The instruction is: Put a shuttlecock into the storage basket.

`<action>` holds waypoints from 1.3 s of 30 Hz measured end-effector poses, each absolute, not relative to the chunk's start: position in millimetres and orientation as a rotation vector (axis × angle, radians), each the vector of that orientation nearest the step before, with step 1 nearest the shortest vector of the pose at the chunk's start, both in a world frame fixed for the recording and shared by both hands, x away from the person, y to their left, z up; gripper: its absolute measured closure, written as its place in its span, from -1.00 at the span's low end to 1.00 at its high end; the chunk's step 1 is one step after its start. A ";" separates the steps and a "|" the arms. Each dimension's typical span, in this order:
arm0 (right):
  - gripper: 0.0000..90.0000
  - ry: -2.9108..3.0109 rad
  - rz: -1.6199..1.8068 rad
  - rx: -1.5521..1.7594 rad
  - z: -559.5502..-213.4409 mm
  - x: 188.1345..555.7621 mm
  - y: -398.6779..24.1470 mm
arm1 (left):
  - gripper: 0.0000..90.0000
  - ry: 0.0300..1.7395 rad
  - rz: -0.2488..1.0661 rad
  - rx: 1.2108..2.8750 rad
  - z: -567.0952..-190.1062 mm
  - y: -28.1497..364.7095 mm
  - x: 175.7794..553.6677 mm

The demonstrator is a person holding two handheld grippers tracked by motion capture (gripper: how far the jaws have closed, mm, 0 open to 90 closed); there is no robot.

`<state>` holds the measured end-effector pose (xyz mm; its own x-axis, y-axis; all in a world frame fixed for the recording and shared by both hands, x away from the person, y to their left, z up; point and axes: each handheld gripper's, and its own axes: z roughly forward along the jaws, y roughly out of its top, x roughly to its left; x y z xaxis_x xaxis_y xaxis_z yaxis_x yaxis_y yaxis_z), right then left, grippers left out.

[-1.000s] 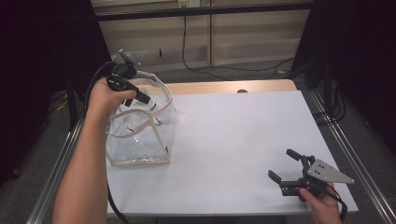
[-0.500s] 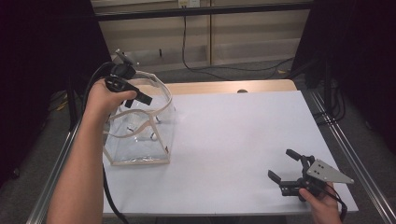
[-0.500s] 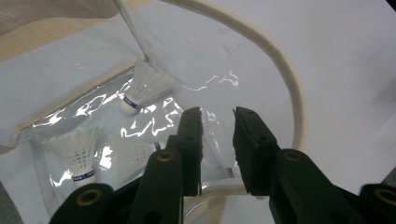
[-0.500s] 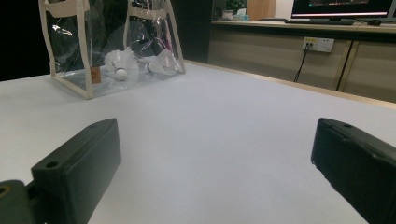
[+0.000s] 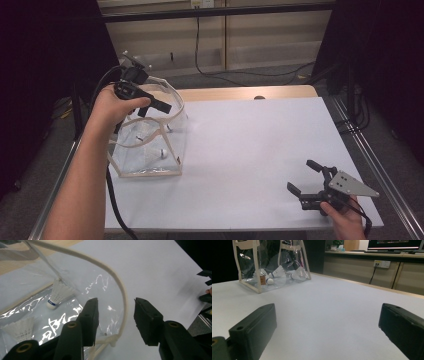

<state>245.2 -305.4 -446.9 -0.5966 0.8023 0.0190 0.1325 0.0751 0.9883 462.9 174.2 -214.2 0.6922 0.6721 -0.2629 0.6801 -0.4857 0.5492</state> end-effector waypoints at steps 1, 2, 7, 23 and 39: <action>-0.98 1.804 1.566 0.929 -446.9 245.1 -305.3 | 0.14 1.016 -0.022 2.273 -213.6 173.4 461.5; -0.98 1.804 1.564 0.927 -446.9 245.1 -305.6 | 0.11 1.006 -0.024 2.278 -213.2 172.1 460.1; -0.98 1.803 1.566 0.925 -446.7 244.9 -305.6 | -0.07 0.958 -0.030 2.278 -210.9 165.4 451.3; -0.98 1.804 1.567 0.921 -446.5 244.7 -305.3 | -0.51 0.881 -0.071 2.296 -218.2 154.5 432.4; -0.98 1.805 1.567 0.925 -446.7 244.6 -305.1 | -0.61 0.813 -0.086 2.287 -228.6 150.4 417.2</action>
<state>244.6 -305.1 -446.7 -0.5979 0.8013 0.0198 0.1323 0.0744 0.9884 417.2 150.4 -228.6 0.8009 0.5304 -0.2778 0.5769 -0.5594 0.5952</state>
